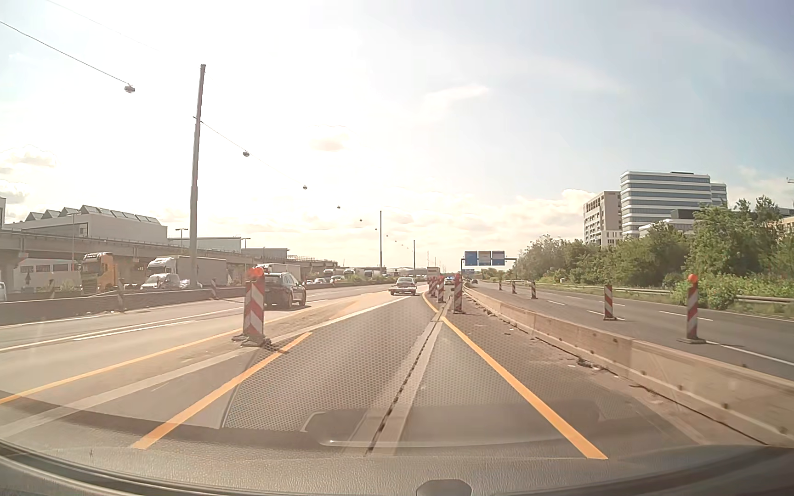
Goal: Follow the waypoints while adhering to traffic rules and regulations
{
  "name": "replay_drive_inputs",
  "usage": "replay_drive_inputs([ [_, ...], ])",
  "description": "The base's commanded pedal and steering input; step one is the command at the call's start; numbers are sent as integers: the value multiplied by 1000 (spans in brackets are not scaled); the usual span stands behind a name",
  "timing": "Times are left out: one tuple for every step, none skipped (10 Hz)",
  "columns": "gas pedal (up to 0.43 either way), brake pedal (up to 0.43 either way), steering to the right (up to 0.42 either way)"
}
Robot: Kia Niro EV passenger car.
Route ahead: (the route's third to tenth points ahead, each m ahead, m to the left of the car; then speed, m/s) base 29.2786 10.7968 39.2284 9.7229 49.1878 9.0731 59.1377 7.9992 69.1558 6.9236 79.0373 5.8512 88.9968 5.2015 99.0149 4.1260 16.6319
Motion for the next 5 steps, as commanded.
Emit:
replay_drive_inputs([
  [39, 0, -14],
  [39, 0, -16],
  [39, 0, -16],
  [39, 0, -16],
  [39, 0, -15],
])
